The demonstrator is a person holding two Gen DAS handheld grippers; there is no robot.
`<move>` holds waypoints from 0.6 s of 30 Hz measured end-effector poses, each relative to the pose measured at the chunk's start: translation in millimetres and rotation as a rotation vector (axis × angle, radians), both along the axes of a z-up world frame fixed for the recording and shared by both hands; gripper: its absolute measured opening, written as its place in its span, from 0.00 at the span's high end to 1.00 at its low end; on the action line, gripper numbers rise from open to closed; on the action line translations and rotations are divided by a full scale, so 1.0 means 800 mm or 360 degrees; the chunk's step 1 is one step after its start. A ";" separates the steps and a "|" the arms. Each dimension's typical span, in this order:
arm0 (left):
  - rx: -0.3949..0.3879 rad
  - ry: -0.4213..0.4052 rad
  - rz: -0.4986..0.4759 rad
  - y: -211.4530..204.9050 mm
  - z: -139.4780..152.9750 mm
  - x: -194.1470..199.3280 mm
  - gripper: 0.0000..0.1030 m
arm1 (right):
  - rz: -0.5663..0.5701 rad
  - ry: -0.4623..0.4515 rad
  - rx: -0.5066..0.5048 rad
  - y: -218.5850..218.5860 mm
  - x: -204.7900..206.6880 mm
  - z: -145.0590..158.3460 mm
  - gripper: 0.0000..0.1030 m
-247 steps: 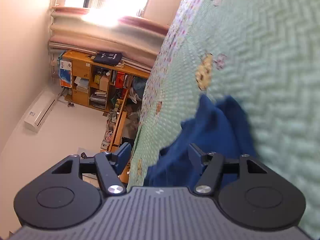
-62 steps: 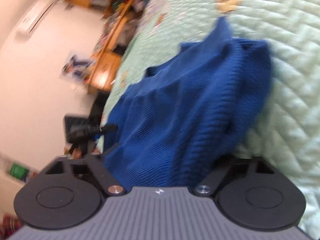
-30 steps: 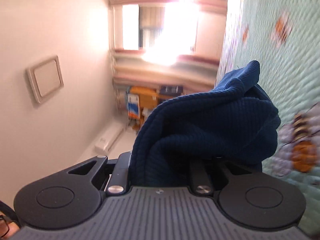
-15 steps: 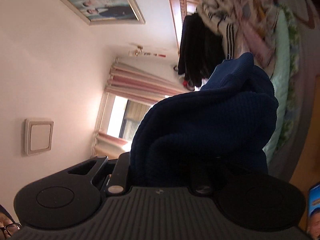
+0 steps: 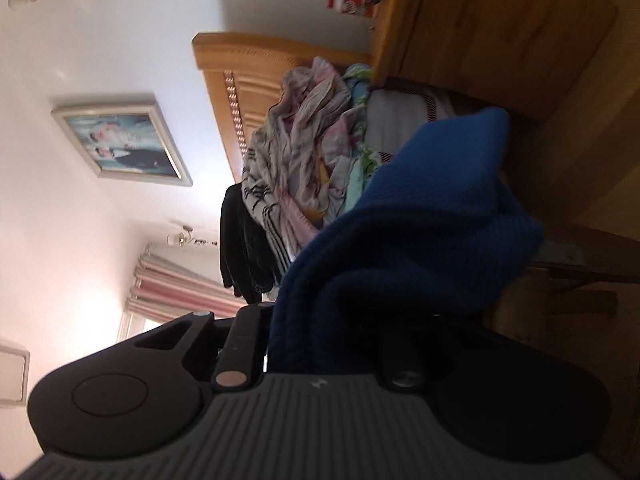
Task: Fold clothes
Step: 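Lift the folded sweater with both grippers and carry it off the bed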
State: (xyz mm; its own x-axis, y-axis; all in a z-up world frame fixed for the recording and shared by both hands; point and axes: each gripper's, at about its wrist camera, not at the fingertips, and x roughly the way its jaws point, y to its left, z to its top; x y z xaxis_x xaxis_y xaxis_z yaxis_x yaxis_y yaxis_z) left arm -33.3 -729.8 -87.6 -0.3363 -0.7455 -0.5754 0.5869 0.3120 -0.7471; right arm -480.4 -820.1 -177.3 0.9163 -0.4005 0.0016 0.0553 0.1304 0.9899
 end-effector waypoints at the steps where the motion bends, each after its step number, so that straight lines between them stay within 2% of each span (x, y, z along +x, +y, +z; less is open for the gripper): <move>1: 0.0007 -0.0046 0.0057 0.006 0.007 0.008 0.39 | -0.0016 0.0033 -0.0006 0.001 -0.001 0.001 0.77; 2: 0.0015 -0.0091 0.0114 0.011 0.014 0.016 0.28 | -0.0021 0.0064 -0.0001 0.002 -0.004 -0.002 0.76; 4: 0.0036 -0.0138 0.0174 0.026 0.030 0.033 0.18 | -0.0023 0.0113 0.0028 0.007 -0.014 -0.008 0.72; 5: 0.0048 -0.0153 0.0185 0.033 0.037 0.041 0.17 | -0.0029 0.0135 0.0068 0.015 -0.024 -0.010 0.66; 6: 0.0060 -0.0174 0.0190 0.040 0.044 0.048 0.17 | -0.0040 0.0163 0.0110 0.018 -0.030 -0.016 0.56; 7: 0.0072 -0.0198 0.0198 0.052 0.050 0.055 0.15 | -0.0050 0.0154 0.0121 0.023 -0.036 -0.019 0.58; 8: 0.0084 -0.0216 0.0219 0.064 0.055 0.060 0.11 | -0.0060 0.0147 0.0132 0.029 -0.042 -0.022 0.56; 9: 0.0090 -0.0226 0.0252 0.076 0.060 0.067 0.08 | -0.0081 0.0201 0.0167 0.032 -0.047 -0.027 0.45; 11: 0.0085 -0.0220 0.0299 0.099 0.067 0.076 0.07 | -0.0121 0.0361 0.0216 0.041 -0.057 -0.034 0.30; 14: 0.0057 -0.0171 0.0332 0.137 0.075 0.087 0.07 | -0.0090 0.0322 0.0209 0.053 -0.062 -0.039 0.30; 16: 0.0049 -0.0152 0.0338 0.167 0.075 0.085 0.07 | -0.0050 0.0402 0.0228 0.061 -0.059 -0.040 0.30; 18: 0.0037 -0.0115 0.0331 0.197 0.072 0.081 0.07 | -0.0052 0.0410 0.0251 0.061 -0.055 -0.043 0.30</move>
